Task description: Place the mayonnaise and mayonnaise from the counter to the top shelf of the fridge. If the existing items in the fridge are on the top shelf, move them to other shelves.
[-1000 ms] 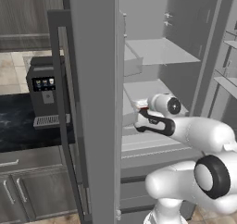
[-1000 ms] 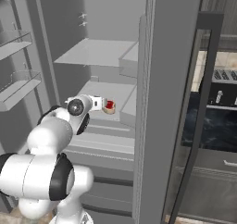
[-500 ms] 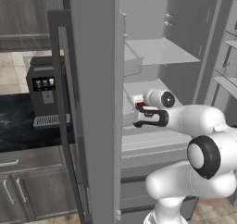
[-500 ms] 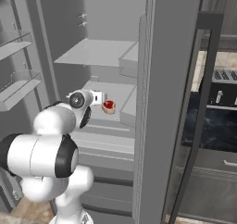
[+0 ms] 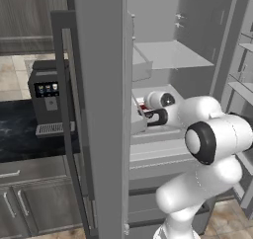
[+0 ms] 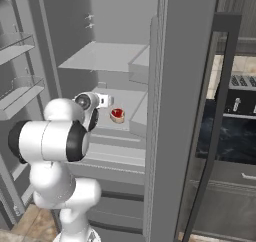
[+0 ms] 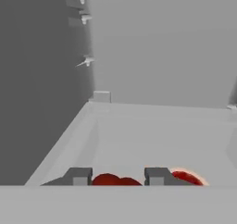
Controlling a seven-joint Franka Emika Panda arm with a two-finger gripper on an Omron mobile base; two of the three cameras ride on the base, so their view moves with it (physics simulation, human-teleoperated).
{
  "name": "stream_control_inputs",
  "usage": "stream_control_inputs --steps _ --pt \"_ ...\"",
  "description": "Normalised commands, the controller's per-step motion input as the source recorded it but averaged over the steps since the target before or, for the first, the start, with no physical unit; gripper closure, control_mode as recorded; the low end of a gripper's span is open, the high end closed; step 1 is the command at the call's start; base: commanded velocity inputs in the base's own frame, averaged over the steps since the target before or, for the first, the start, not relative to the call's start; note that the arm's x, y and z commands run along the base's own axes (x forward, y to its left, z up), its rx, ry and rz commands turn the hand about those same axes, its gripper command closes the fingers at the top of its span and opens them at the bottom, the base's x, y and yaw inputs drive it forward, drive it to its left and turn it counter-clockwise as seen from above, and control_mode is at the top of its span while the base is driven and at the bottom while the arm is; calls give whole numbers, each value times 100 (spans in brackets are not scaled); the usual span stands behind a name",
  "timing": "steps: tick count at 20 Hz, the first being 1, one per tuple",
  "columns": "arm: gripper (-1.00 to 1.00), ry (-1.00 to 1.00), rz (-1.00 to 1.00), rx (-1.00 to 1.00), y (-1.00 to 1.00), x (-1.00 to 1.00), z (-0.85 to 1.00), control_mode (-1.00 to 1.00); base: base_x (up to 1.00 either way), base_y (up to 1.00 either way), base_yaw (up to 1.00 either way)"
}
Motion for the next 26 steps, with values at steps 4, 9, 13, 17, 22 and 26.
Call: stream_control_inputs --steps 4,9,13,17,22,26 --pt "-100 -1 0 0 9 55 -28 -100 0 0 0" --pt "-100 1 0 0 1 6 -3 -100 0 0 0" --pt "-100 0 0 0 0 -1 23 -100 0 0 0" --pt "-100 0 -1 0 0 -29 71 -100 0 0 0" --pt "-100 0 -1 0 0 -84 100 -100 0 0 0" --pt "-100 0 -2 0 0 -100 100 -100 0 0 0"
